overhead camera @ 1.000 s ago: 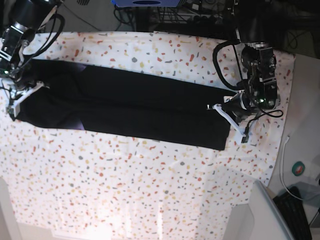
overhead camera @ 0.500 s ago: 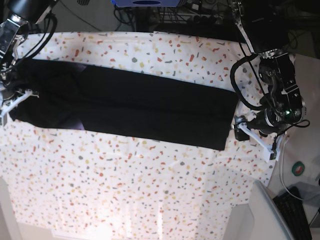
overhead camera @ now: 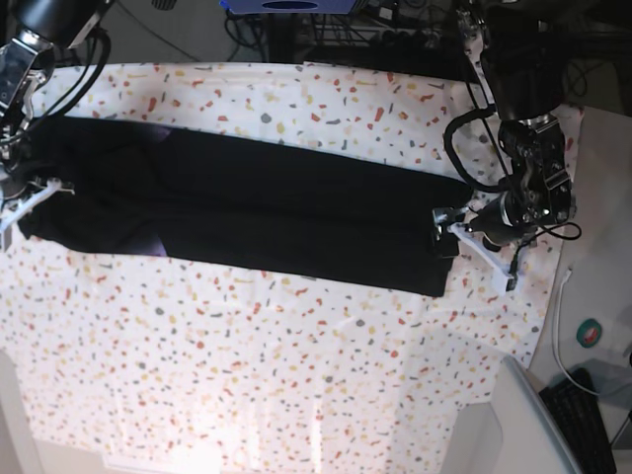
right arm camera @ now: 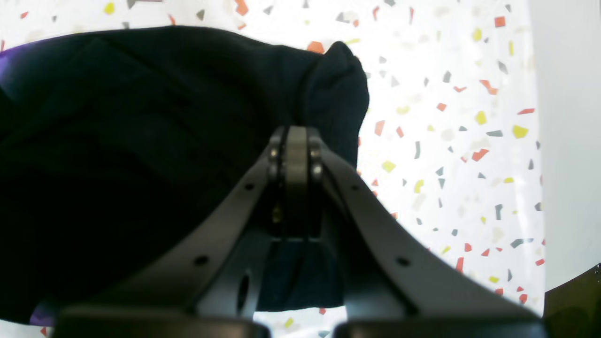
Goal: Layout the t-shirt on the table in an organized manner, then fold the t-shirt properly
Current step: 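Regrasp the folded shirt edge with both grippers and pull it flat, then release the strip end and move the left gripper to the strip's middle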
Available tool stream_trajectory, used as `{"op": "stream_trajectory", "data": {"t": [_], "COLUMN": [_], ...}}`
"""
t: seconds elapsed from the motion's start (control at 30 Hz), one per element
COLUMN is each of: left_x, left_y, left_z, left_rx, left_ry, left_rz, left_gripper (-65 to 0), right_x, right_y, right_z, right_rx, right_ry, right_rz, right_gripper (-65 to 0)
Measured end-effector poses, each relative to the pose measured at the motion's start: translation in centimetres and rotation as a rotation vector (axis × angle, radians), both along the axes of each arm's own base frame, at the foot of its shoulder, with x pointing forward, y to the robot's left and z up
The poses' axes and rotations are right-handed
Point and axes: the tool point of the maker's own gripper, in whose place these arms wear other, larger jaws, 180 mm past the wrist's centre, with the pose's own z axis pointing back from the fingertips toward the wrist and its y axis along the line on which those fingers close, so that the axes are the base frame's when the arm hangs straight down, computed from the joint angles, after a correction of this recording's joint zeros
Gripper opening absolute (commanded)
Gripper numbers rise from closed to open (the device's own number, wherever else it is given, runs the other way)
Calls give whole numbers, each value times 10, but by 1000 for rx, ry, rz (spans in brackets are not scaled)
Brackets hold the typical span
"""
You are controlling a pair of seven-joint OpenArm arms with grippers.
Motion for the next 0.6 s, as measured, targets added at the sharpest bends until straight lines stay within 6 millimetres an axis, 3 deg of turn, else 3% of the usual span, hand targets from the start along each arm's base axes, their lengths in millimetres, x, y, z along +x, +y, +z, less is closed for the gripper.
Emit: {"op": "stream_trajectory", "data": {"t": [0.2, 0.33, 0.43, 0.53, 0.6], "left_x": [2, 4, 2, -2, -2], "left_y": [-5, -4, -4, -9, -9], "left_z": [-12, -14, -16, -20, -20], "left_rx": [-38, -43, -45, -58, -61], "left_ry": [28, 23, 35, 46, 46], "left_rz": [11, 19, 18, 15, 15], "left_gripper": [-8, -206, -406, -650, -650], "right_x": [0, -2, -5, -7, -6], "right_y": [0, 1, 0, 0, 0], "right_z": [0, -1, -3, -4, -4], "right_rx": [1, 2, 1, 1, 1], "right_ry": [0, 4, 12, 16, 14], "right_rz": [0, 0, 0, -1, 0], "right_gripper": [-650, -650, -650, -650, -650]}}
